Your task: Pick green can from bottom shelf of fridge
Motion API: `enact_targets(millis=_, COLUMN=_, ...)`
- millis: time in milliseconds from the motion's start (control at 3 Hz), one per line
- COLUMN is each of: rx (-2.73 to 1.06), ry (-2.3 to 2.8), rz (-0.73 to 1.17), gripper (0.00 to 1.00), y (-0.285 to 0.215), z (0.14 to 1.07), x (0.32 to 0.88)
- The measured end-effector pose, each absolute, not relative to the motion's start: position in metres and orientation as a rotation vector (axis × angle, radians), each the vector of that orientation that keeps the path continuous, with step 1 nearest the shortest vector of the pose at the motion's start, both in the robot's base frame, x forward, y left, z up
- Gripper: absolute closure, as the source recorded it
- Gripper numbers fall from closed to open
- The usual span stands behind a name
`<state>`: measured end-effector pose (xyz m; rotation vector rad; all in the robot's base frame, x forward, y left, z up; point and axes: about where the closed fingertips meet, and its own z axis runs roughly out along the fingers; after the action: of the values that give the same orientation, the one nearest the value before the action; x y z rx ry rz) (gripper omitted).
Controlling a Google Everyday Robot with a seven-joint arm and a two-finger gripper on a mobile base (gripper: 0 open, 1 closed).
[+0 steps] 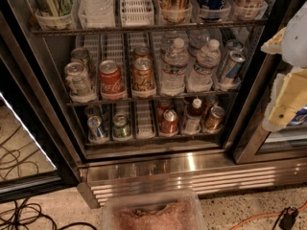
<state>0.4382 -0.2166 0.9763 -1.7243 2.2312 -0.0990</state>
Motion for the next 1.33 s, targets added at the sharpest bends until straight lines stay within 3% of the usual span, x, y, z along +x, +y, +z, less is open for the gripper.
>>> enact_targets(millis=667, rx=-1.730, ry=2.211, rz=-0.086, gripper=0.00, y=-0.204, z=0.966, x=0.437)
enact_targets(millis=1333, rx=-1.653, ry=2.140, rz=0.288, gripper=0.00, y=-0.109, z=0.864, x=0.410)
